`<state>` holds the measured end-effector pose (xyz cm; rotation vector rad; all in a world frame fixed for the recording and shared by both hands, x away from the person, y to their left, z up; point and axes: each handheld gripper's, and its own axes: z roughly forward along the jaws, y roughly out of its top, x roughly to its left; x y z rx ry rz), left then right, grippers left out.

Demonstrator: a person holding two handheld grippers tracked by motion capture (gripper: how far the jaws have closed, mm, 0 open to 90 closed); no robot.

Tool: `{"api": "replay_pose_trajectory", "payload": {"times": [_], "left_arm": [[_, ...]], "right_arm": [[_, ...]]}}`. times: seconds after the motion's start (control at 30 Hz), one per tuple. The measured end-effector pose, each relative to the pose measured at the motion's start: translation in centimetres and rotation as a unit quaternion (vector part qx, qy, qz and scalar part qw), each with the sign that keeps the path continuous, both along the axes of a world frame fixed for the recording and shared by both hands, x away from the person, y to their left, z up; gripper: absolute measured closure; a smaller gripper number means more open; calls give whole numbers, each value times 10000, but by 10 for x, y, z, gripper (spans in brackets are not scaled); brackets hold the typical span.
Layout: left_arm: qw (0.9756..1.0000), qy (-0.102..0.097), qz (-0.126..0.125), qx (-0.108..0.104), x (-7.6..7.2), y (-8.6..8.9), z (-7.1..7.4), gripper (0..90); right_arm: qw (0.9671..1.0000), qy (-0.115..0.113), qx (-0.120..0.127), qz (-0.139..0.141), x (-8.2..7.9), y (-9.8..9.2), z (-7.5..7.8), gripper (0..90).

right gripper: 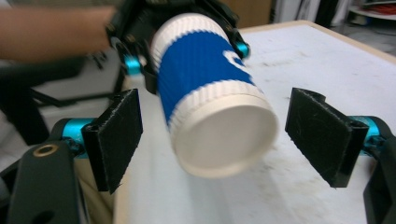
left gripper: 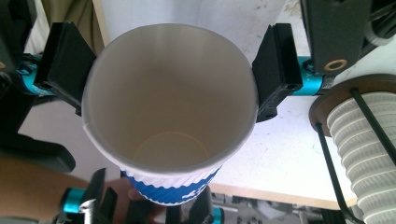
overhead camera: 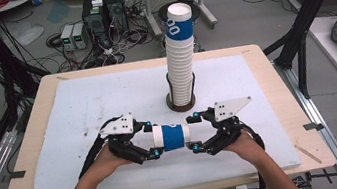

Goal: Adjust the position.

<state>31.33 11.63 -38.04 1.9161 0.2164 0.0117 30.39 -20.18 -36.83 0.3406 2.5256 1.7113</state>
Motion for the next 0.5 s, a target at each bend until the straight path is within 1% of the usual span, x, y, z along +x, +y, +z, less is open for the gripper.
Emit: {"api": "replay_pose_trajectory", "payload": {"times": [0.07, 0.13, 0.17, 0.2, 0.23, 0.27, 0.3, 0.4, 0.47, 0.5], "left_arm": [[9998, -41, -76, 155, -1, 0, 5, 235], [9993, -85, -142, 337, -2, 0, 11, 236], [9989, -127, -183, 420, -2, 1, 13, 236], [9986, -123, -190, 488, -2, 1, 16, 236], [9979, -147, -205, 595, -2, 1, 20, 237], [9974, -164, -213, 674, -1, 1, 23, 236], [9969, -168, -208, 734, -1, 1, 25, 236], [9949, -145, -203, 975, 0, 0, 32, 237], [9931, -145, -232, 1139, 2, -2, 35, 237], [9920, -125, -232, 1233, 2, -4, 37, 236]], "right_arm": [[9996, -161, -123, -193, 1, 1, 4, 192], [9993, -260, -203, -196, 1, 1, 8, 184], [9990, -327, -247, -156, 1, 2, 10, 183], [9989, -358, -292, -117, 1, 2, 11, 182], [9983, -461, -354, -52, 1, 2, 14, 182], [9971, -619, -434, -16, 1, 3, 16, 183], [9964, -674, -512, 2, 1, 4, 18, 183], [9954, -717, -634, 1, 0, 8, 23, 183], [9949, -727, -700, 81, 1, 11, 25, 183], [9942, -741, -772, 83, 1, 13, 25, 183]]}}
